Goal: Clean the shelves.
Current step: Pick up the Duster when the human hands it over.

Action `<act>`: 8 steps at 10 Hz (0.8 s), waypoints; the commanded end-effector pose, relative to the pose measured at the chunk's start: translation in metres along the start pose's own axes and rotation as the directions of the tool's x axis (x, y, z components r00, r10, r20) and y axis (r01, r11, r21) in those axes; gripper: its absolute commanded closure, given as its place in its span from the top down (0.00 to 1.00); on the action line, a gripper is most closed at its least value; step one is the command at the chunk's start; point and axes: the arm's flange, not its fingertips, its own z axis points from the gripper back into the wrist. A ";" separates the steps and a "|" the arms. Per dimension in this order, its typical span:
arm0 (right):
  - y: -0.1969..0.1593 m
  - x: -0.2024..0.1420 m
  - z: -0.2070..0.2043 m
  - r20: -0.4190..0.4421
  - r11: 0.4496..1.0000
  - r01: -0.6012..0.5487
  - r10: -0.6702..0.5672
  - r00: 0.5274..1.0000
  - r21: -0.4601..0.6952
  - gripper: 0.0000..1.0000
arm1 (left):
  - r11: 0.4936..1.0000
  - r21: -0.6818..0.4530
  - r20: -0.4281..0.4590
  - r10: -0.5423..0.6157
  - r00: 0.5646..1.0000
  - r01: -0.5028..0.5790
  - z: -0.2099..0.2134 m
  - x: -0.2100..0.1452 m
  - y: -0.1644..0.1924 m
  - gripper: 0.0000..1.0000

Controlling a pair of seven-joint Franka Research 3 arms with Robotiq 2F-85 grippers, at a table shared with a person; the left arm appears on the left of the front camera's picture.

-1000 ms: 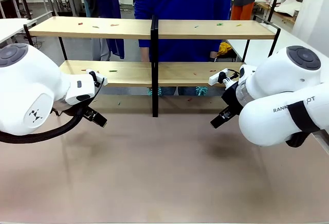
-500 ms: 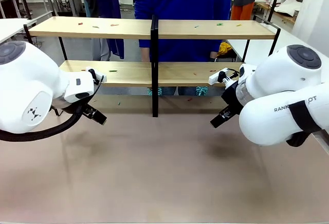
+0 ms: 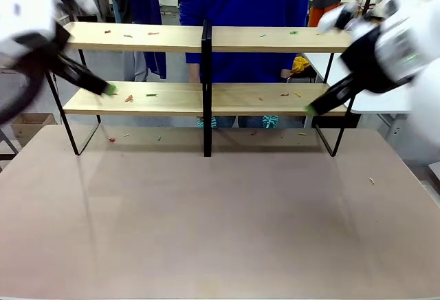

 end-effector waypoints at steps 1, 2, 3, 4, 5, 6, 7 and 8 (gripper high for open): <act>0.021 -0.064 0.064 0.107 0.994 -0.090 0.096 0.990 -0.063 1.00 | 0.998 0.059 0.113 -0.033 0.993 0.026 0.073 -0.122 -0.041 1.00; 0.025 -0.073 0.087 0.163 0.990 -0.100 0.114 0.980 -0.095 1.00 | 0.997 0.079 0.146 -0.024 0.989 0.013 0.091 -0.133 -0.045 1.00; 0.026 -0.078 0.094 0.210 0.993 -0.071 0.089 0.974 -0.091 1.00 | 0.997 0.076 0.143 0.019 0.990 -0.030 0.091 -0.136 -0.044 1.00; 0.006 0.001 0.089 0.124 0.996 -0.053 0.061 0.990 -0.067 1.00 | 0.999 0.054 0.123 -0.014 0.992 0.008 0.093 0.004 0.002 1.00; 0.006 0.001 0.089 0.124 0.996 -0.053 0.061 0.990 -0.067 1.00 | 0.999 0.054 0.123 -0.014 0.992 0.008 0.093 0.004 0.002 1.00; 0.009 -0.005 0.126 0.183 0.994 -0.054 0.070 0.981 -0.090 1.00 | 0.998 0.071 0.152 -0.008 0.988 -0.003 0.133 -0.005 0.001 1.00; 0.007 0.001 0.116 0.165 0.998 -0.052 0.049 0.985 0.018 1.00 | 1.000 -0.009 0.114 -0.023 0.993 0.024 0.121 0.001 0.009 1.00; -0.008 0.006 0.119 0.140 0.992 0.001 -0.019 0.990 0.126 1.00 | 0.997 -0.082 0.108 0.015 0.994 -0.006 0.120 0.003 0.019 1.00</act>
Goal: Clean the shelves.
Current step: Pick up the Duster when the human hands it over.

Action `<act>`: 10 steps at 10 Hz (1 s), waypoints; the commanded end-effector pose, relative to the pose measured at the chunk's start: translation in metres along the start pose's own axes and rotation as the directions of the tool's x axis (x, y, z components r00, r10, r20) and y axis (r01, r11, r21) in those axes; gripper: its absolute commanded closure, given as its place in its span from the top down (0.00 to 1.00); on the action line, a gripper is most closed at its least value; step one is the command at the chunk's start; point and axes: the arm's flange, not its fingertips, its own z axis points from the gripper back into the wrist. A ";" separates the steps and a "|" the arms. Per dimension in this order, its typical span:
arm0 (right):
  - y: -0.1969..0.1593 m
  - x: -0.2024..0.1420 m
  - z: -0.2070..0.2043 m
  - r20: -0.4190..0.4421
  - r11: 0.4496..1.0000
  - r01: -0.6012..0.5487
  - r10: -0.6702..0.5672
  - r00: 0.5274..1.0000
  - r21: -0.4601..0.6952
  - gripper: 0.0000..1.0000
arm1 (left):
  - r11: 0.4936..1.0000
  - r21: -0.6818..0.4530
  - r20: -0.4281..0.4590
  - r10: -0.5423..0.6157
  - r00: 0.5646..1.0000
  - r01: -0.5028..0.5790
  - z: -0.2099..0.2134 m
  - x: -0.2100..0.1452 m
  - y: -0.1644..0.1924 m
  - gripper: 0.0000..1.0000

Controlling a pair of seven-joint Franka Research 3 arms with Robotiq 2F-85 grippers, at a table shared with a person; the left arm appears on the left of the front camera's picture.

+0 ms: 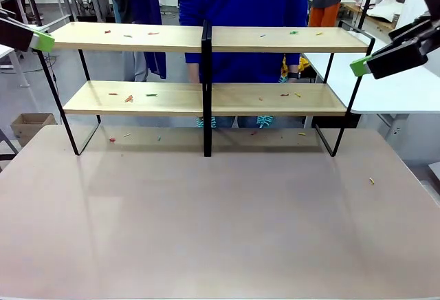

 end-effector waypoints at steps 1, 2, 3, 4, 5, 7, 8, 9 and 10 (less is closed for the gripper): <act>-0.029 0.012 0.009 -0.069 0.974 0.133 -0.122 0.990 0.186 1.00 | 0.990 -0.119 -0.027 0.076 0.997 -0.079 0.007 0.004 0.028 1.00; -0.042 0.016 0.017 -0.083 0.957 0.178 -0.163 0.983 0.228 1.00 | 0.982 -0.140 -0.007 0.123 0.992 -0.123 0.014 0.003 0.041 1.00; -0.054 0.018 0.029 -0.058 0.950 0.207 -0.199 0.978 0.235 1.00 | 0.977 -0.132 0.026 0.172 0.985 -0.167 0.024 0.002 0.052 1.00; -0.062 0.021 0.041 -0.030 0.949 0.227 -0.226 0.974 0.220 1.00 | 0.973 -0.131 0.041 0.195 0.980 -0.188 0.029 0.002 0.060 1.00; -0.068 0.024 0.052 -0.003 0.952 0.235 -0.239 0.971 0.195 1.00 | 0.971 -0.103 0.041 0.220 0.975 -0.215 0.034 0.003 0.067 1.00; -0.074 0.030 0.067 0.041 0.957 0.247 -0.256 0.966 0.154 1.00 | 0.960 -0.095 0.064 0.271 0.961 -0.264 0.037 0.009 0.082 1.00; -0.075 0.031 0.067 0.048 0.957 0.249 -0.258 0.965 0.152 1.00 | 0.961 -0.093 0.080 0.267 0.960 -0.260 0.034 0.012 0.082 1.00; -0.075 0.030 0.066 0.053 0.955 0.255 -0.266 0.963 0.153 1.00 | 0.959 -0.086 0.089 0.277 0.957 -0.270 0.031 0.015 0.081 1.00; -0.076 0.029 0.065 0.057 0.953 0.259 -0.270 0.961 0.154 1.00 | 0.961 -0.086 0.070 0.268 0.961 -0.262 0.028 0.017 0.077 1.00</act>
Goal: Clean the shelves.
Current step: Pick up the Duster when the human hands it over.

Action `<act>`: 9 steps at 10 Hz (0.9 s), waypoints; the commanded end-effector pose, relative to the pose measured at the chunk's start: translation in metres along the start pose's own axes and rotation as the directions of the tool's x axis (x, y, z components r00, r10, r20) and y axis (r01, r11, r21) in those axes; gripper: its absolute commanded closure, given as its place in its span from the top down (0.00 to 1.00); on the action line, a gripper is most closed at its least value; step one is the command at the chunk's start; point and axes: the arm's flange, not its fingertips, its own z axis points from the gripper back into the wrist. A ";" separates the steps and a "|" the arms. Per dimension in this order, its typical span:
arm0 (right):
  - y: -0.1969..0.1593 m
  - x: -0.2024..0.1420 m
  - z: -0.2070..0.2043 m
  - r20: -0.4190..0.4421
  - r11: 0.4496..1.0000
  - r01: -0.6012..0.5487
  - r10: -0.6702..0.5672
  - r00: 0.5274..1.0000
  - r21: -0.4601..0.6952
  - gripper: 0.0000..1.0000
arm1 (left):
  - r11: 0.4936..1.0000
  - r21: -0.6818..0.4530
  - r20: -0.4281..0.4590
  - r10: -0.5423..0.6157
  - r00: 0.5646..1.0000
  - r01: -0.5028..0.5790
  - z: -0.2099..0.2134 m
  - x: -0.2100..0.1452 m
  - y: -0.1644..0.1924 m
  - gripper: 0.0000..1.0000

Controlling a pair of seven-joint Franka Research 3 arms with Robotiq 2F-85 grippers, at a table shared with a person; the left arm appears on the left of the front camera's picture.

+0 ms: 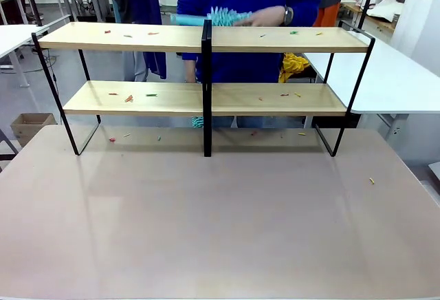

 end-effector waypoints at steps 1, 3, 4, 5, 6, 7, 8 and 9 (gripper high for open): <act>-0.001 -0.004 -0.009 0.025 1.000 0.000 -0.001 1.000 0.016 1.00 | 1.000 -0.015 -0.015 -0.021 1.000 0.020 -0.011 0.004 -0.008 1.00; -0.002 -0.004 -0.008 0.029 1.000 -0.001 0.001 1.000 0.013 1.00 | 1.000 -0.011 -0.021 -0.015 1.000 0.015 -0.012 0.001 -0.007 1.00; -0.001 -0.004 -0.009 0.030 1.000 -0.001 0.001 1.000 0.012 1.00 | 1.000 -0.009 -0.030 -0.012 0.999 0.012 -0.013 0.001 -0.007 1.00; 0.001 -0.003 -0.012 0.040 1.000 0.003 -0.004 0.999 0.011 1.00 | 1.000 -0.009 -0.036 -0.008 0.999 0.008 -0.015 0.000 -0.007 1.00; 0.004 -0.001 -0.016 0.068 1.000 0.027 -0.026 0.997 -0.008 1.00 | 1.000 -0.011 -0.040 0.002 0.999 -0.002 -0.017 0.000 -0.007 1.00; 0.007 0.000 -0.019 0.064 0.999 0.040 -0.039 0.997 -0.015 1.00 | 1.000 -0.018 -0.051 0.002 0.999 -0.003 -0.019 0.000 -0.007 1.00; 0.013 0.000 -0.022 0.071 0.999 0.052 -0.051 0.996 -0.015 1.00 | 1.000 -0.002 -0.035 -0.012 0.999 0.012 -0.015 0.000 -0.008 1.00; 0.023 0.000 -0.024 0.077 0.999 0.048 -0.046 0.996 -0.025 1.00 | 1.000 -0.002 -0.035 -0.012 0.999 0.012 -0.015 0.000 -0.008 1.00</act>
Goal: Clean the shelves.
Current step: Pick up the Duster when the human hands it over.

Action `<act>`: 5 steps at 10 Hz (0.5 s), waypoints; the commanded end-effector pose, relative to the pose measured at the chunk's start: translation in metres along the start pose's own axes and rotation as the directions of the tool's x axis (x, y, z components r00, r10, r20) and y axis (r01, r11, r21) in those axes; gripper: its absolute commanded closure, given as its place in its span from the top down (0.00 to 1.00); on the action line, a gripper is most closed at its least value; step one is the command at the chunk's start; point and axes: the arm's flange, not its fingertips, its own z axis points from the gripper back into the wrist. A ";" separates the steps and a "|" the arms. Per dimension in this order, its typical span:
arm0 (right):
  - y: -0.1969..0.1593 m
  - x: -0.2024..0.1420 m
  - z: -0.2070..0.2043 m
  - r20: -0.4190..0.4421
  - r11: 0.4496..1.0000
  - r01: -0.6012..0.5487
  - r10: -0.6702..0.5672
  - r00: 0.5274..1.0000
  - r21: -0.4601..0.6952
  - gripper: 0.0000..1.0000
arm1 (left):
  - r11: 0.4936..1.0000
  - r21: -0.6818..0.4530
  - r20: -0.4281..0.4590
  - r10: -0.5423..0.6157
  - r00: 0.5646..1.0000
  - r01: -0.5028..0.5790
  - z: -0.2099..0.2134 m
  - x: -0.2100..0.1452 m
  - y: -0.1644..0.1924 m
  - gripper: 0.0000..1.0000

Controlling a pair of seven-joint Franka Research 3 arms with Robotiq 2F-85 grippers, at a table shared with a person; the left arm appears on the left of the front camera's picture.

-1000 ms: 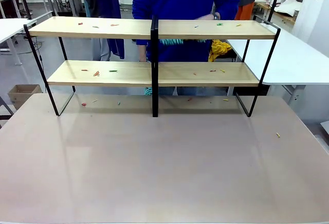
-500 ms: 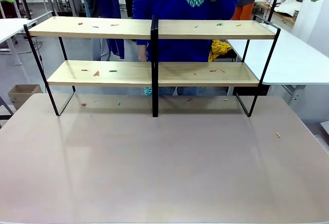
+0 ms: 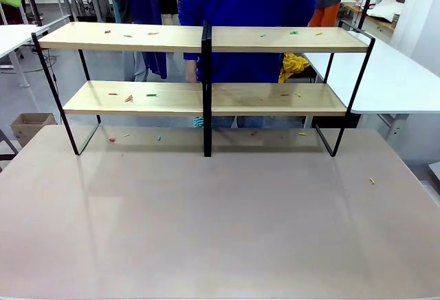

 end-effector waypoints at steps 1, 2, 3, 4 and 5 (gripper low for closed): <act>0.021 -0.003 -0.006 0.038 0.998 0.031 -0.029 0.999 -0.046 1.00 | 1.000 0.000 0.006 -0.003 1.000 0.003 0.002 0.000 -0.001 1.00; 0.026 -0.006 -0.006 0.022 0.996 0.063 -0.062 0.998 -0.060 1.00 | 1.000 0.000 0.006 -0.003 1.000 0.003 0.002 0.000 -0.001 1.00; 0.029 -0.012 -0.010 0.028 0.993 0.101 -0.099 0.995 -0.058 1.00 | 1.000 0.000 0.006 -0.003 1.000 0.003 0.002 0.000 -0.001 1.00; 0.032 -0.017 -0.015 0.015 0.991 0.125 -0.125 0.992 -0.051 1.00 | 1.000 0.000 0.006 -0.003 1.000 0.003 0.002 0.000 -0.001 1.00; 0.032 -0.022 -0.023 0.007 0.987 0.148 -0.148 0.989 -0.067 1.00 | 1.000 0.000 0.006 -0.003 1.000 0.003 0.002 0.000 -0.001 1.00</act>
